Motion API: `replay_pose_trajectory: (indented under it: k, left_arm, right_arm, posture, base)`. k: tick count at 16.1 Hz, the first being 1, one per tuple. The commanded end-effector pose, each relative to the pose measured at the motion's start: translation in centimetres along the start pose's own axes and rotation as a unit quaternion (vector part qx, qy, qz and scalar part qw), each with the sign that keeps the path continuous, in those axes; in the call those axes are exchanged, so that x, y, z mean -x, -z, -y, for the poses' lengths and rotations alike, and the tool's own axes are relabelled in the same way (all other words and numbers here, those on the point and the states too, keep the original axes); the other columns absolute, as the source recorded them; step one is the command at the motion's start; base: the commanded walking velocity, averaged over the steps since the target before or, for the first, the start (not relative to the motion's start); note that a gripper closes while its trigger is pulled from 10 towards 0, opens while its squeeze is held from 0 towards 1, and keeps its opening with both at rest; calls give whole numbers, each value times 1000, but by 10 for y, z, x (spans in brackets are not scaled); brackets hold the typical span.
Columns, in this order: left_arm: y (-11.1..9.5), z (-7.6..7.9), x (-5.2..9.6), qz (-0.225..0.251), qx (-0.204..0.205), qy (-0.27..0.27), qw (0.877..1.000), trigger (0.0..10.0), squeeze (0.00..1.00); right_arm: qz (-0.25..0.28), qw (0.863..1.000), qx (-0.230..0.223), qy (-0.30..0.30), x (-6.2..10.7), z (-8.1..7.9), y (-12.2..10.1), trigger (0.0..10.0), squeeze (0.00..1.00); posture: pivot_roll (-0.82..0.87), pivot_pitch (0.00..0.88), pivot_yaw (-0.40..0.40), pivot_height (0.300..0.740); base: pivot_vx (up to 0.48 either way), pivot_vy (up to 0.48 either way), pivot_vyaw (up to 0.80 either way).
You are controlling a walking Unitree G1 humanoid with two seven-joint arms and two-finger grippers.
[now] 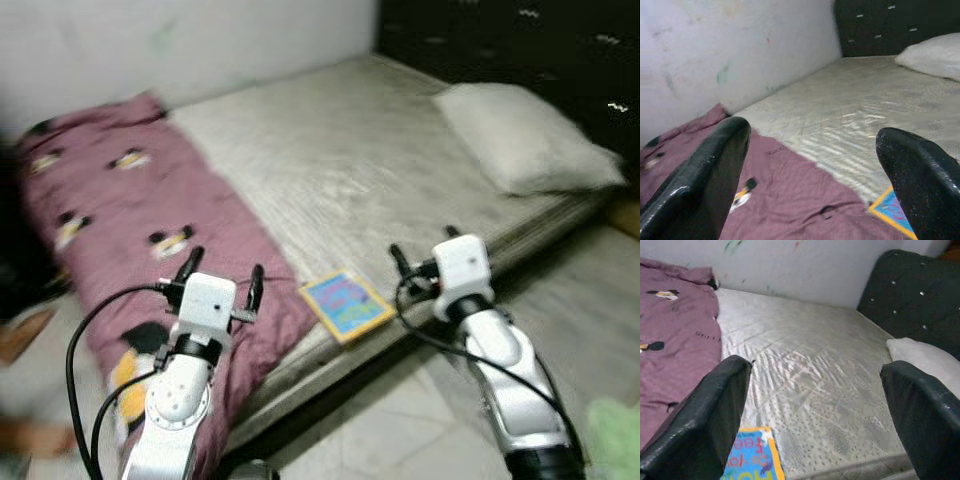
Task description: Clean up the room
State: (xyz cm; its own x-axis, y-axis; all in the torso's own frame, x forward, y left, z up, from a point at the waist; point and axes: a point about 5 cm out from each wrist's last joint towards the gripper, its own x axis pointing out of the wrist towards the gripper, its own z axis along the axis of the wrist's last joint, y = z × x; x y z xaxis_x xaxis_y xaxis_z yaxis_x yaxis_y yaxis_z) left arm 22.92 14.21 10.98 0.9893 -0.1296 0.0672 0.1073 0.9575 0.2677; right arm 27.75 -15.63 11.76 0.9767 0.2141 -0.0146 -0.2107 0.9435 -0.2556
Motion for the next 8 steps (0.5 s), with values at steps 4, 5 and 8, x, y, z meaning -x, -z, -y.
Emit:
replay_pose_trajectory:
  k: [4, 5, 8]
  left_arm:
    - [3, -7, 1, -6, -8, -8, 1000, 10000, 0]
    - [3, -7, 0, -6, -9, -9, 1000, 10000, 0]
    - [3, -8, -1, -5, -11, -11, 1000, 10000, 0]
  right_arm:
    - [5, 1000, -8, -19, -4, -9, -3, 10000, 0]
    - [6, 1000, -8, -20, -4, -9, -3, 10000, 0]
    - [8, 1000, -9, -23, -8, -10, -3, 10000, 0]
  posture:
    - [-40, 0, -9, 740]
    - [-36, 0, -9, 740]
    - [-28, 0, -11, 740]
  base:
    - [0, 0, 800]
    - [0, 0, 800]
    - [0, 0, 800]
